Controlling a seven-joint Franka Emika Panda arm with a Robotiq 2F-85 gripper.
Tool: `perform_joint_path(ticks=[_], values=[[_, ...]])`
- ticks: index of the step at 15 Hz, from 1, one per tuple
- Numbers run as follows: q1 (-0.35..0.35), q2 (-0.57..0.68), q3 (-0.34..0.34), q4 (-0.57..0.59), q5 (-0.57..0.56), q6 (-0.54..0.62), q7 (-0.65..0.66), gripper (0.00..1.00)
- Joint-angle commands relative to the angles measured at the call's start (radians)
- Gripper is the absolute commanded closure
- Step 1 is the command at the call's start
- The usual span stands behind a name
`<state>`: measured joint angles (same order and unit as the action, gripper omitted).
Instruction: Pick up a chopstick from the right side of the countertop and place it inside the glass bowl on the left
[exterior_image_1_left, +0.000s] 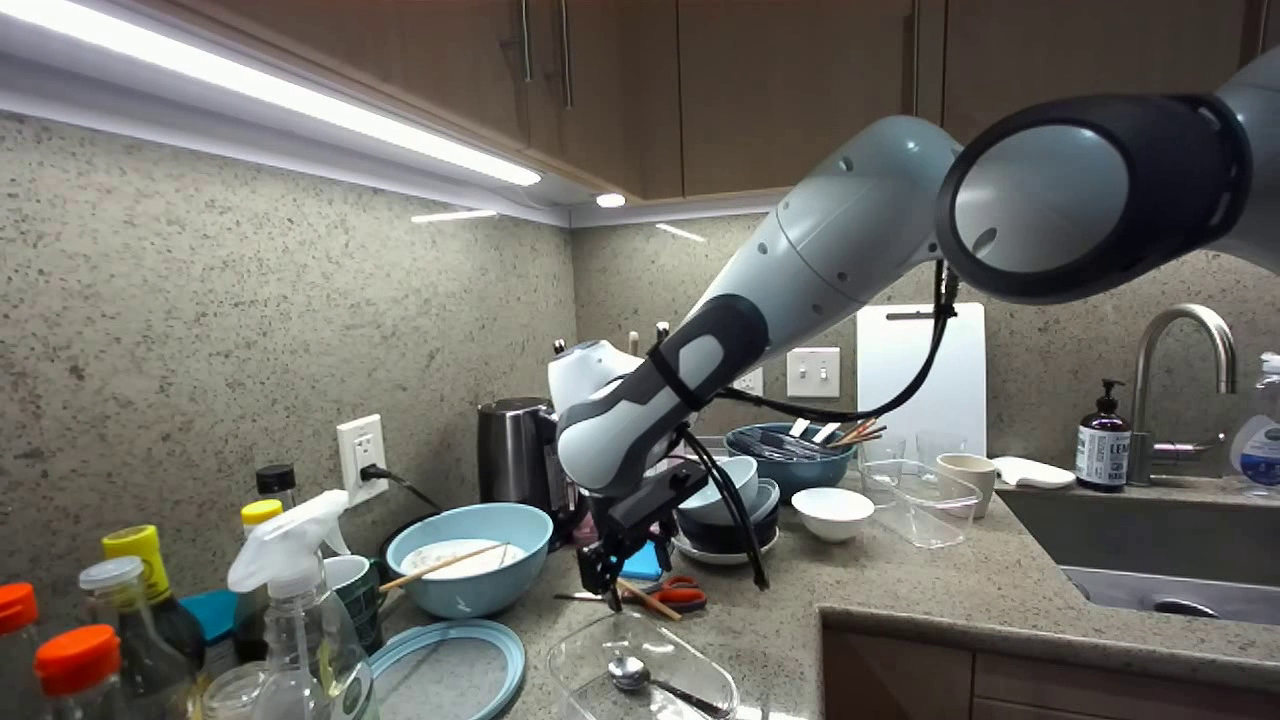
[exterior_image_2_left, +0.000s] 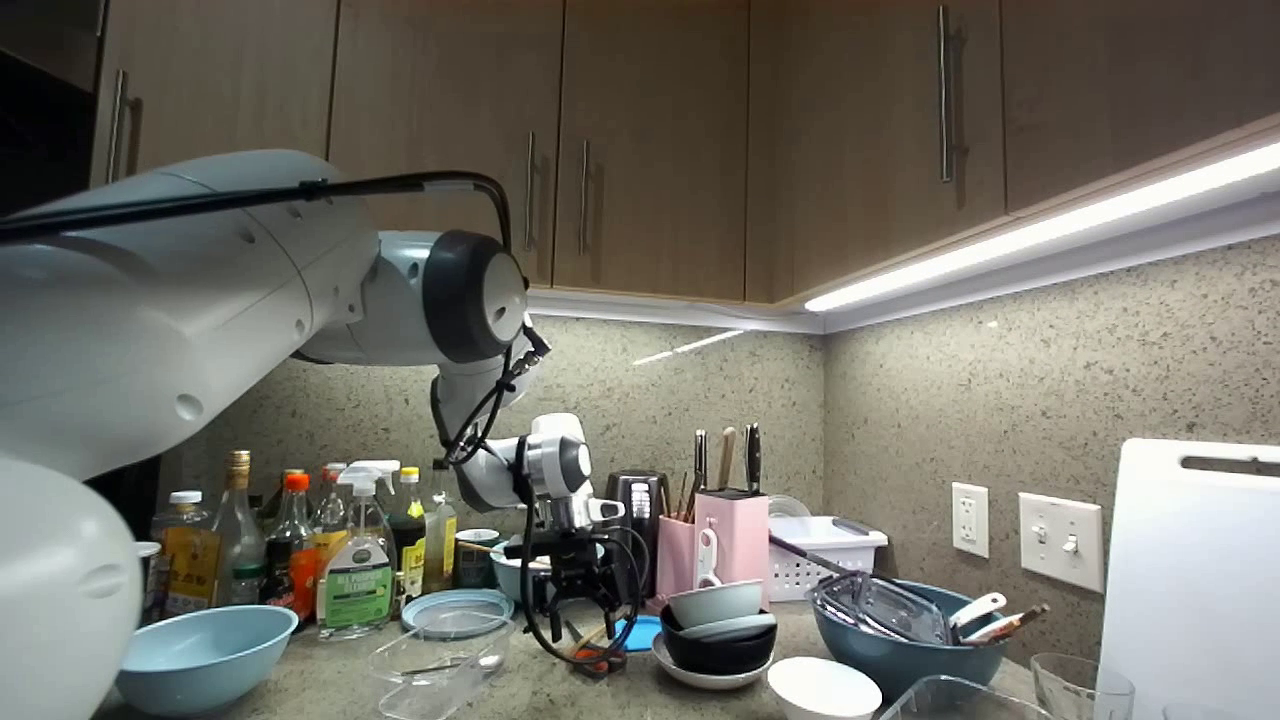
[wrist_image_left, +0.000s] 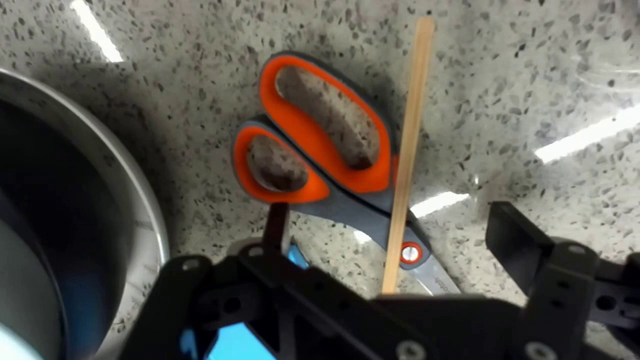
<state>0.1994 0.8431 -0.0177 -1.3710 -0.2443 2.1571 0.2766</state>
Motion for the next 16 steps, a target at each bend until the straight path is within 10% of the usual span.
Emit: perform_joint_path(ticks=[1,12,16], values=[[-0.007,0.052,0.009,0.102,0.045,-0.099,-0.054,0.26],[-0.017,0.142,0.01,0.284,0.071,-0.249,-0.052,0.97],[-0.022,0.16,0.008,0.324,0.09,-0.266,-0.042,0.98]])
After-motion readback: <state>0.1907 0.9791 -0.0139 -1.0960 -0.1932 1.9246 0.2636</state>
